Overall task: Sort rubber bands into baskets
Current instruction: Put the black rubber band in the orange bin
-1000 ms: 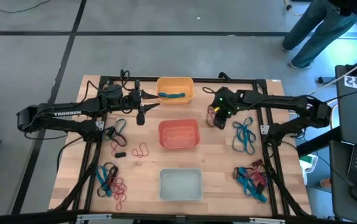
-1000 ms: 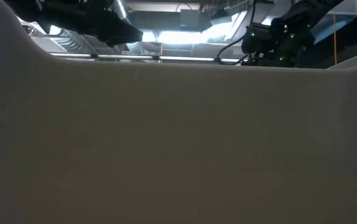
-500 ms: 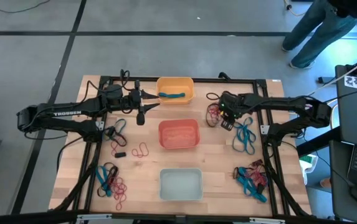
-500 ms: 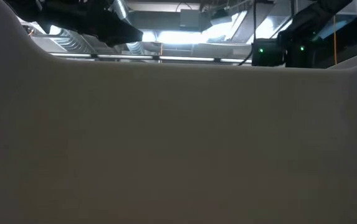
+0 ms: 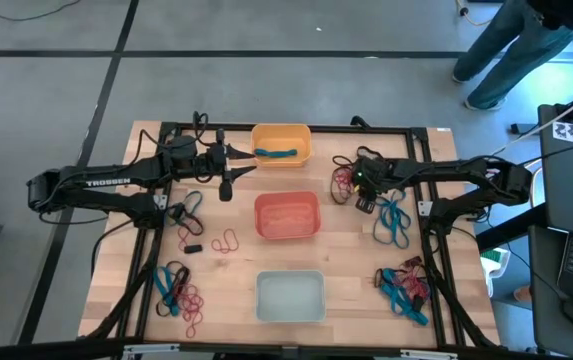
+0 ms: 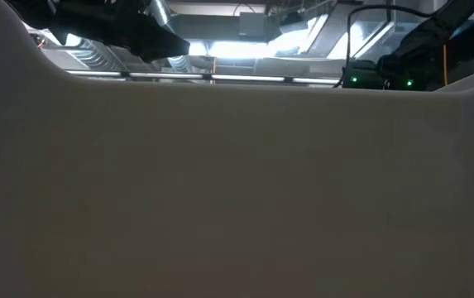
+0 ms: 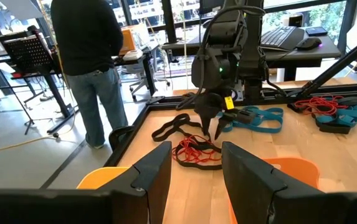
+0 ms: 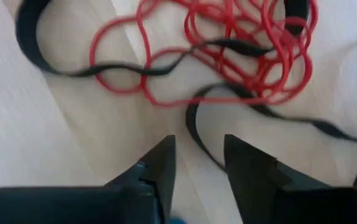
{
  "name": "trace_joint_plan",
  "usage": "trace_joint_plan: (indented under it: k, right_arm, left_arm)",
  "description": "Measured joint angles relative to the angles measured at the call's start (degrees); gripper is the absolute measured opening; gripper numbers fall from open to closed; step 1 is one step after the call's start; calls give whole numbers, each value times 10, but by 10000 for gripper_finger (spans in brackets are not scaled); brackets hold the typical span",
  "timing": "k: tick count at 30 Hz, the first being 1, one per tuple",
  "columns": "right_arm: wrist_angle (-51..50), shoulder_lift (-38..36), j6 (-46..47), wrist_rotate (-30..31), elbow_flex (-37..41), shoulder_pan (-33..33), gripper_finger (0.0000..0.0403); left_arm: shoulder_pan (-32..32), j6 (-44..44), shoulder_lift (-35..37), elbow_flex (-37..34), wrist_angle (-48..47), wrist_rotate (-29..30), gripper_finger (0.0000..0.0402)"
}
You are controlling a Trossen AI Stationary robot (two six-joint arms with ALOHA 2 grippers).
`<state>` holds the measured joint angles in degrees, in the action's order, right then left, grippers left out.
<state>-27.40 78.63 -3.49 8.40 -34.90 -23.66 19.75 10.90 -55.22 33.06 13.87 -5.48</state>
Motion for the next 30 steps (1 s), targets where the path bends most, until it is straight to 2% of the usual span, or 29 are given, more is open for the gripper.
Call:
trace_joint_plan:
  k: [11,20,27,30]
  right_arm:
    - [9,0,0,-30,4,0,10]
    - [-11,-1,5,-29,-8,0,3]
    - [-98,-30,9,-28,-78,0,2]
    - [-147,-46,12,0,-114,1,2]
  left_arm:
    - [0,0,0,0,-3,0,138]
    - [0,0,0,0,-5,0,138]
    - [0,0,0,0,-9,2,138]
    - [0,0,0,0,-9,2,138]
